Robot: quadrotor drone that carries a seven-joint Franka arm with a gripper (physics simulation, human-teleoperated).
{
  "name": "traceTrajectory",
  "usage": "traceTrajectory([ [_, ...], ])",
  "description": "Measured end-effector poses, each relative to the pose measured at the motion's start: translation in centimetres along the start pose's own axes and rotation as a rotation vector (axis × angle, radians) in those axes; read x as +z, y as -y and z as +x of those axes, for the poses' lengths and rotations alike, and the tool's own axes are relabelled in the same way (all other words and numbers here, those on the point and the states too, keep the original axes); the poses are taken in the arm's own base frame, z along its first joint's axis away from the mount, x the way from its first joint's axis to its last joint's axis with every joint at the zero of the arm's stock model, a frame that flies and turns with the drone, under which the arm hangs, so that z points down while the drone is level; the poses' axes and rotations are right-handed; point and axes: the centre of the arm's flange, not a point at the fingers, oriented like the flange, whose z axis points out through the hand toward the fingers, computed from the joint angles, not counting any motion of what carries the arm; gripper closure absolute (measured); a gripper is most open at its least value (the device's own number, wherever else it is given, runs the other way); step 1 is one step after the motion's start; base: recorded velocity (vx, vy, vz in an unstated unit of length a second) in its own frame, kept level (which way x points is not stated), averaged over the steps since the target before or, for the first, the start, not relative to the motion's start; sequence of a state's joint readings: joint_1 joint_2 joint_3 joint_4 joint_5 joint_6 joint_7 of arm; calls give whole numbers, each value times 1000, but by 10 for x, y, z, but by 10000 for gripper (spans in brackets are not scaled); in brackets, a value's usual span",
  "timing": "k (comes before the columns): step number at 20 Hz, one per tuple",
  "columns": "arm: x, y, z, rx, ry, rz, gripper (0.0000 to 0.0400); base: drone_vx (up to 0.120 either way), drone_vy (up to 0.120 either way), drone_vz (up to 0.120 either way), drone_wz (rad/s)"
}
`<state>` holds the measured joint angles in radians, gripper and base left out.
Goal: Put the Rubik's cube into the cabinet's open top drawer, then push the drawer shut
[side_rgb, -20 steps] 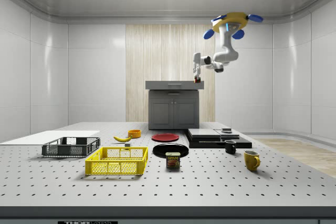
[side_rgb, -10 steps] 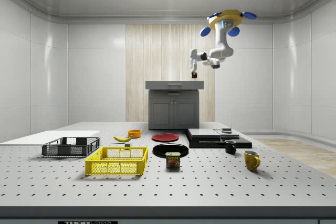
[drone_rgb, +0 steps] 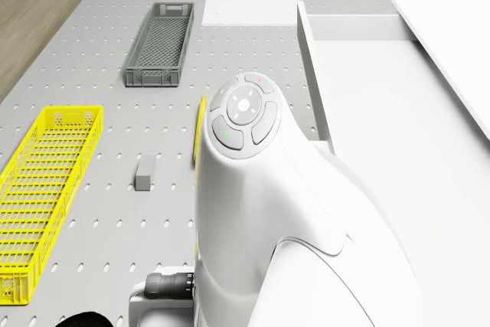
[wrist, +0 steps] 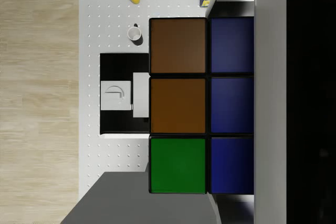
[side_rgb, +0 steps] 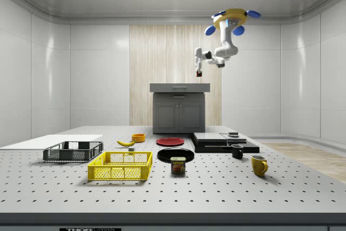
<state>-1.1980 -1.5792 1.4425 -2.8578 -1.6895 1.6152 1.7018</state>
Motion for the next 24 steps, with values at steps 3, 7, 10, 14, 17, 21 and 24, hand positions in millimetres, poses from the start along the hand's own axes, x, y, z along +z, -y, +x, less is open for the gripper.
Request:
traceTrajectory([
  [3, 0, 0, 0, 0, 0, 0, 75, 0, -120, 80, 0],
  [7, 0, 0, 0, 0, 0, 0, 75, 0, -120, 10, 0],
  [10, 0, 0, 0, 0, 0, 0, 75, 0, -120, 0, 0],
  [14, 0, 0, 0, 0, 0, 0, 75, 0, -120, 0, 0],
  [17, 0, 0, 0, 0, 0, 0, 75, 0, -120, 0, 0],
  [21, 0, 0, 0, 0, 0, 0, 75, 0, -120, 0, 0],
  [24, 0, 0, 0, 0, 0, 0, 75, 13, -120, 0, 0],
])
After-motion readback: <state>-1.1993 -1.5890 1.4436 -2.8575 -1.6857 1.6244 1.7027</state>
